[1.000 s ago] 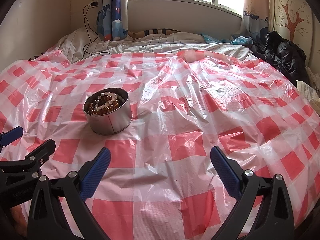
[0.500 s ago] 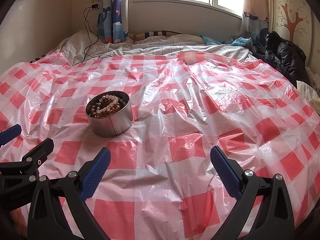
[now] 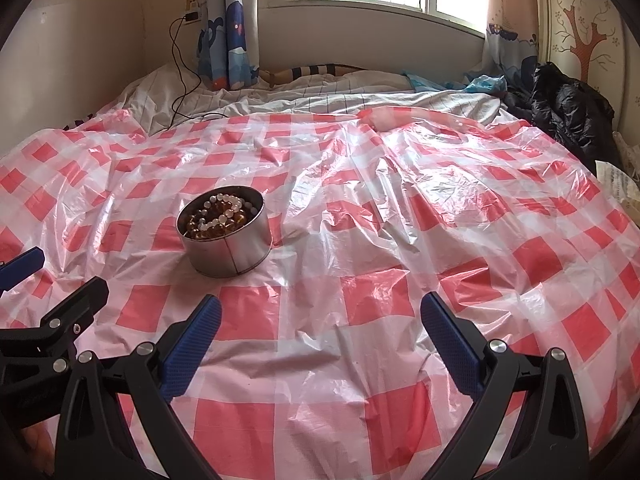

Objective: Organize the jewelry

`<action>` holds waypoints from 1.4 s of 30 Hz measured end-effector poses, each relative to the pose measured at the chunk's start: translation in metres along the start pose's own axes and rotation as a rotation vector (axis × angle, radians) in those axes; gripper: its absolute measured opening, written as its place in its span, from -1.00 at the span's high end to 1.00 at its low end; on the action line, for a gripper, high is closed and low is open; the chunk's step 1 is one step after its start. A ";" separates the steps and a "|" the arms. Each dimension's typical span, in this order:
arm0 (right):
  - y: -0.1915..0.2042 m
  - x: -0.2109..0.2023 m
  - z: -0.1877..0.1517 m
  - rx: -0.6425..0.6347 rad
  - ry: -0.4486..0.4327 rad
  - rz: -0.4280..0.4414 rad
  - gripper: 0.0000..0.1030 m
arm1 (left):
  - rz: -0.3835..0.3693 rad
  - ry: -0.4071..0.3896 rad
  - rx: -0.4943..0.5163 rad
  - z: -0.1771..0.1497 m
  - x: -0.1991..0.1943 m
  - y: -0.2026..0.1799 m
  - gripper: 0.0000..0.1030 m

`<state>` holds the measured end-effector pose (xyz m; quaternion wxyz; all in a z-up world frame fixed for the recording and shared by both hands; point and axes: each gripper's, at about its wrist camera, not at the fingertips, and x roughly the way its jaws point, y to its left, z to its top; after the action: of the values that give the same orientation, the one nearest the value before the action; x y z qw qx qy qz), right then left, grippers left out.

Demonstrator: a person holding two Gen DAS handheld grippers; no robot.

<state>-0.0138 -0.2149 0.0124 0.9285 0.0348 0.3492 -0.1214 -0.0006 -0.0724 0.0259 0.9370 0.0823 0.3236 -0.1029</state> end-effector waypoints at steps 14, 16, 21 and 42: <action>-0.001 -0.001 -0.001 0.002 -0.001 -0.002 -0.86 | -0.002 -0.001 0.000 0.000 -0.001 -0.001 -0.85; -0.001 0.000 -0.001 0.002 0.000 -0.002 -0.86 | -0.002 0.000 0.000 0.000 -0.001 0.000 -0.85; 0.000 -0.001 -0.003 -0.002 0.003 -0.005 -0.86 | -0.002 0.003 -0.003 0.000 -0.001 -0.001 -0.85; 0.002 0.003 -0.005 -0.007 0.009 -0.013 -0.86 | -0.014 0.038 -0.033 -0.003 0.009 0.004 -0.85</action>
<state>-0.0143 -0.2125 0.0067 0.9263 0.0297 0.3539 -0.1260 0.0058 -0.0689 0.0186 0.9312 0.0665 0.3434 -0.1024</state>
